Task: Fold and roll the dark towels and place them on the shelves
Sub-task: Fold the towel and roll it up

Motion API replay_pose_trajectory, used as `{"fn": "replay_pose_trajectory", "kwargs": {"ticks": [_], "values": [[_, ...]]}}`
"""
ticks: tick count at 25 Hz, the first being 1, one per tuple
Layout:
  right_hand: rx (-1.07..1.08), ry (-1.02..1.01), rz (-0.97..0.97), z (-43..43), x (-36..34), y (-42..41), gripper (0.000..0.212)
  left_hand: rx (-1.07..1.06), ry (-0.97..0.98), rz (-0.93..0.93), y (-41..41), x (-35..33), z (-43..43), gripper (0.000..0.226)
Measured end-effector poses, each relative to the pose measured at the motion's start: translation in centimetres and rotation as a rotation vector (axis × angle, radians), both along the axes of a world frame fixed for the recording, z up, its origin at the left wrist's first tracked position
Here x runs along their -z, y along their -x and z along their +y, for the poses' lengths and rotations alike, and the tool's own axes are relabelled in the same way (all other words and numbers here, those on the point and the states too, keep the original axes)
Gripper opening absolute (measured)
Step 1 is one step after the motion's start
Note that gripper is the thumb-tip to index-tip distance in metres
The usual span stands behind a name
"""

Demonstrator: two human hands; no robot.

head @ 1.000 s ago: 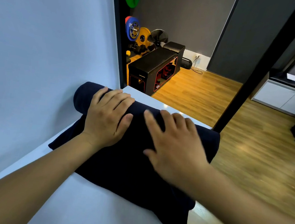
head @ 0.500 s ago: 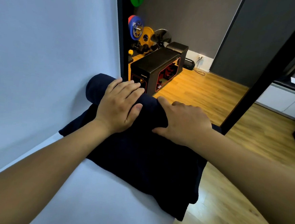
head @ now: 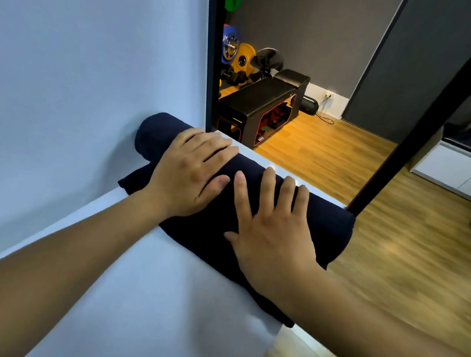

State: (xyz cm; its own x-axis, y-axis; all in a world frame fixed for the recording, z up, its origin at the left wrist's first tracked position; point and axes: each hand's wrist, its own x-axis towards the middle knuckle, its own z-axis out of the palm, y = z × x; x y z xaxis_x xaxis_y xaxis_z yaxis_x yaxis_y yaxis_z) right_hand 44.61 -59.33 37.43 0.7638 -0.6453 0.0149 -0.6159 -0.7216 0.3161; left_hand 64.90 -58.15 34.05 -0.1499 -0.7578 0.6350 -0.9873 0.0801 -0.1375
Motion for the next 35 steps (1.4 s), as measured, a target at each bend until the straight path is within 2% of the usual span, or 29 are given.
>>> {"fn": "replay_pose_trajectory", "kwargs": {"ticks": [4,8,11,13,14,17,22,24,26,28,30,33,35], "values": [[-0.074,-0.190,-0.112,-3.2,-5.0,0.1,0.077,-0.010,0.051,0.053,0.4,1.1,1.1,0.058],[0.027,-0.710,-0.164,-7.8,-5.9,-0.3,0.090,-0.001,0.018,0.028,0.3,0.0,0.2,0.054],[0.026,-0.785,-0.200,-8.6,-4.4,-0.4,0.084,0.035,0.041,0.157,0.1,-0.9,-1.6,0.045],[0.054,-0.768,-0.202,-8.8,-3.9,-0.4,0.085,0.044,0.133,0.299,0.2,-0.7,-2.9,0.042],[0.078,-0.728,-0.186,-8.8,-3.7,-0.5,0.086,0.039,0.174,0.310,0.3,-0.3,-3.5,0.043],[0.135,-0.582,-0.177,-9.2,-2.8,-1.0,0.085,0.042,0.205,0.263,-0.1,0.8,-5.4,0.047],[0.149,-0.605,-0.255,-10.0,-3.4,-1.1,0.081,-0.024,0.214,0.242,0.0,1.0,-6.7,0.048],[0.143,-0.554,-0.234,-9.4,-3.5,-1.1,0.079,-0.037,0.204,0.258,0.3,0.9,-6.4,0.049],[0.129,-0.372,-0.208,-7.6,-2.5,-1.4,0.079,-0.013,0.180,0.283,-0.1,0.7,-5.5,0.048],[0.150,-0.183,-0.195,-5.3,-0.9,-2.4,0.084,0.049,0.093,0.286,-0.9,-0.2,-4.5,0.046],[0.163,-0.061,-0.117,-3.1,0.3,-3.7,0.079,0.103,-0.033,0.282,-1.2,-1.6,-4.2,0.044],[0.149,0.001,-0.068,-0.7,0.9,-4.1,0.073,0.087,-0.035,0.218,-0.8,-2.1,-4.0,0.046],[0.078,-0.106,-0.093,-1.7,-1.2,-2.7,0.077,0.064,-0.031,0.213,-0.6,-1.7,-4.1,0.049]]}}
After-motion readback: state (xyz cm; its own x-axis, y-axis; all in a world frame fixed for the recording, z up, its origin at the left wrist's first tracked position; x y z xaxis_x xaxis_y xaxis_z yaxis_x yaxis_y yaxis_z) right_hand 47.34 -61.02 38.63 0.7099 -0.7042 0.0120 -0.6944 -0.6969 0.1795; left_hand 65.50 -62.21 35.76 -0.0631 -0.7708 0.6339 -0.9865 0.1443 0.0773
